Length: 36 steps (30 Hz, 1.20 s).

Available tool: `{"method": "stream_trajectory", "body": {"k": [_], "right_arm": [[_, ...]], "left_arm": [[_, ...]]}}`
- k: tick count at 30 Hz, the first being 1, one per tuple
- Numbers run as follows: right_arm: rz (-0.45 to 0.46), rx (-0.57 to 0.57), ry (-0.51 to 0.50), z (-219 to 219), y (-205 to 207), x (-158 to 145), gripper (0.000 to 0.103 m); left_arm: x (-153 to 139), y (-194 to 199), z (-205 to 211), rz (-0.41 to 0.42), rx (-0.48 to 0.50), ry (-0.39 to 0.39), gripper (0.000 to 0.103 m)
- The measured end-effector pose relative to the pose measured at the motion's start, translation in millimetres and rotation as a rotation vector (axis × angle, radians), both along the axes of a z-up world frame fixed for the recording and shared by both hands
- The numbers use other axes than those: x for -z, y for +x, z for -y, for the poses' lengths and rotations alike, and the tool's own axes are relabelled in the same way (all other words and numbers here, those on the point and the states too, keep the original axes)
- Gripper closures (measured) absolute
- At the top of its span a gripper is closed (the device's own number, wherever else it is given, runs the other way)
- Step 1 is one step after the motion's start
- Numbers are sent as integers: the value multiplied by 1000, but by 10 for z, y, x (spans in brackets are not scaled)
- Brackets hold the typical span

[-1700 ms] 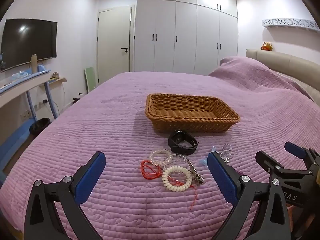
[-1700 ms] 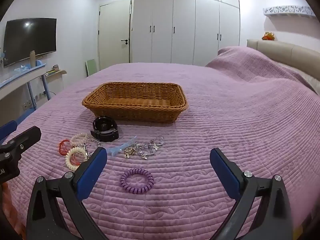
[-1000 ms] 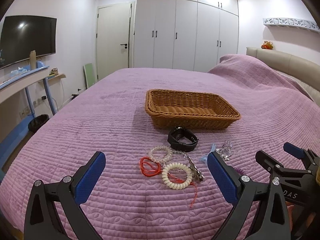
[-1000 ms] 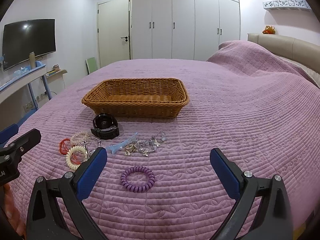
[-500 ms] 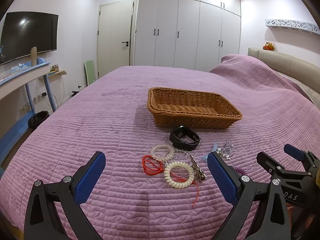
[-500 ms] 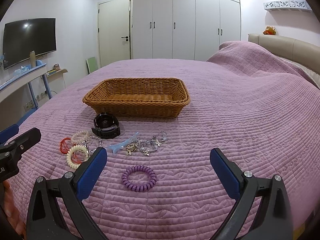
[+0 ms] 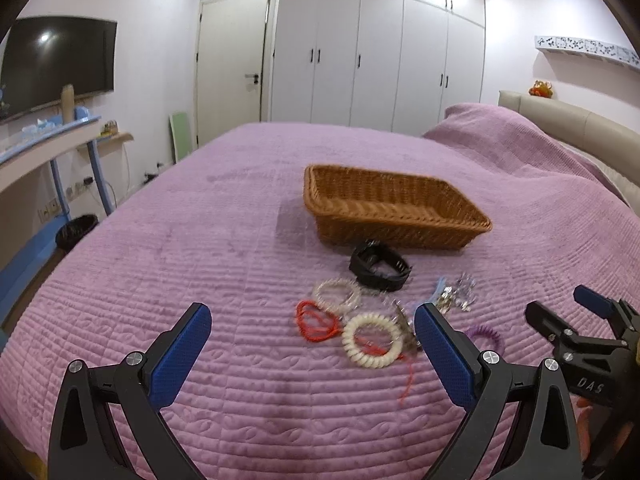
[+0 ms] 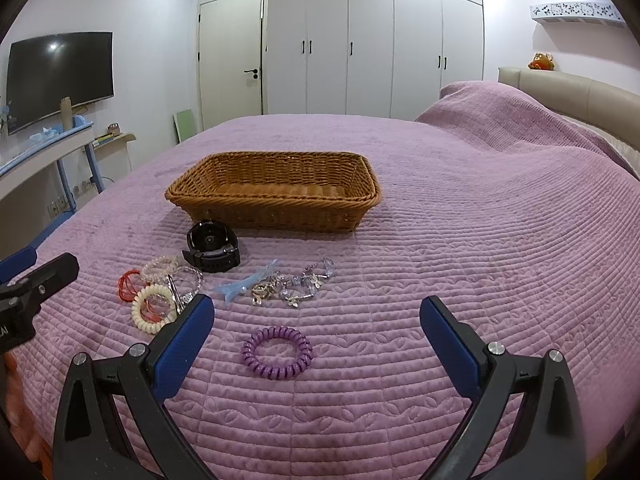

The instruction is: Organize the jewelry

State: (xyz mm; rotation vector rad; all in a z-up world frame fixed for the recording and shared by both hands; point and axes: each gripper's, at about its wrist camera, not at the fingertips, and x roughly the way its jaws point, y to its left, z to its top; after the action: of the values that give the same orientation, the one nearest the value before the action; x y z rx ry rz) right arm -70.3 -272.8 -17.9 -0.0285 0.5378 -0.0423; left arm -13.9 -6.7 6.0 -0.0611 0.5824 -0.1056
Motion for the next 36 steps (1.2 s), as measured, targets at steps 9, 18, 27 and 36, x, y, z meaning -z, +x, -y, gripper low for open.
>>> {"method": "stream_trajectory", "body": {"k": [9,18,27,36], "right_arm": [[-137,-19,53,192,109,246,10],[-270,-59,131,291,288,428,44],[-363,-106,73,63,627,592,55],[-373,-104,5,-102,678,599,88]], "left_arm": [[209,368,-321,-163,56,0,12],[497,850,-358,-330,133,-108,43],[624,1061,-274,-381,145,-136,51],[650,1163,-146,-393,153,-101,95]]}}
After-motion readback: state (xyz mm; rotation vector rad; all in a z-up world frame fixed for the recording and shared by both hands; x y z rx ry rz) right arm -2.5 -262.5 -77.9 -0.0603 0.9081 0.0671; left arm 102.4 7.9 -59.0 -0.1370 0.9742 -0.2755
